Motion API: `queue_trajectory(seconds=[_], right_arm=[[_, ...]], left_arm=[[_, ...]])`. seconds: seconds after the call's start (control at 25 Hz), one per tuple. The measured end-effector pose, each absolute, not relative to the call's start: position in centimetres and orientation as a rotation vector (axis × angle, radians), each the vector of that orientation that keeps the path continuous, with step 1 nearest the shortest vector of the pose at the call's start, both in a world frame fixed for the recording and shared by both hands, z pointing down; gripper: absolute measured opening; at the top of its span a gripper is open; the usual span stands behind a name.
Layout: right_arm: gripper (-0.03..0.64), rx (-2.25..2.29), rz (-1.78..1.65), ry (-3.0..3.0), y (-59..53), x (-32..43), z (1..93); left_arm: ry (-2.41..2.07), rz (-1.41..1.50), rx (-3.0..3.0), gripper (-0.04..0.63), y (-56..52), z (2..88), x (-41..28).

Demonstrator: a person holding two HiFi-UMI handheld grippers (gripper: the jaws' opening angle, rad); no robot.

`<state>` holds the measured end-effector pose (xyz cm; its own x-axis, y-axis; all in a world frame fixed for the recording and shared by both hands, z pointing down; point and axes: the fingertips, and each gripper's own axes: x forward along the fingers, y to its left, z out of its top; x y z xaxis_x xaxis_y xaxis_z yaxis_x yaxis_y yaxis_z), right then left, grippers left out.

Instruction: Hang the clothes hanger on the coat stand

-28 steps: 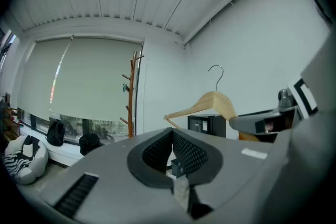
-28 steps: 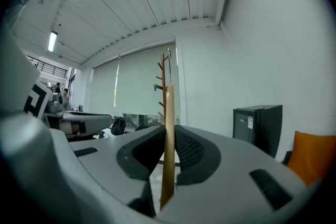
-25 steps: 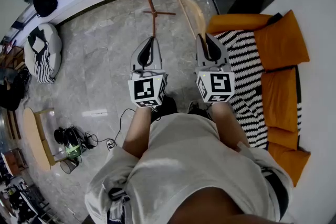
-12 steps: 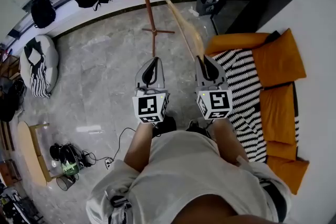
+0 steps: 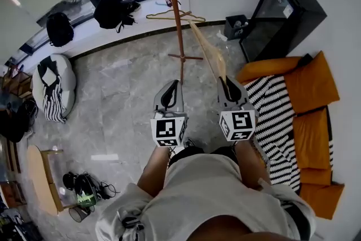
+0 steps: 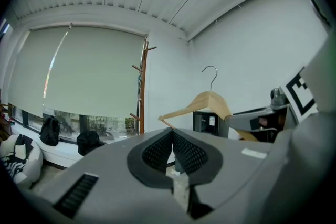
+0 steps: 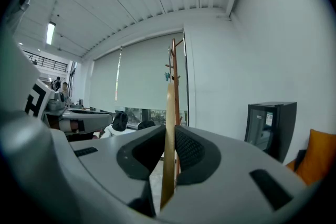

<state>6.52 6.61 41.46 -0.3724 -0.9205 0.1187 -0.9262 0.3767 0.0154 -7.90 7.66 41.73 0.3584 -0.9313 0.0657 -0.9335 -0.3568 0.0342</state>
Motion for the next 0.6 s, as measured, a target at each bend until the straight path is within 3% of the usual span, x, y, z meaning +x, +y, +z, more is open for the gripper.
queue_trajectory(seconds=[0.6], right_arm=[[0.049,1.559,0.115,-2.544,0.9,1.5,43.2]], left_arm=[[-1.767,0.044,2.401,0.011,3.2,45.2,-13.1]])
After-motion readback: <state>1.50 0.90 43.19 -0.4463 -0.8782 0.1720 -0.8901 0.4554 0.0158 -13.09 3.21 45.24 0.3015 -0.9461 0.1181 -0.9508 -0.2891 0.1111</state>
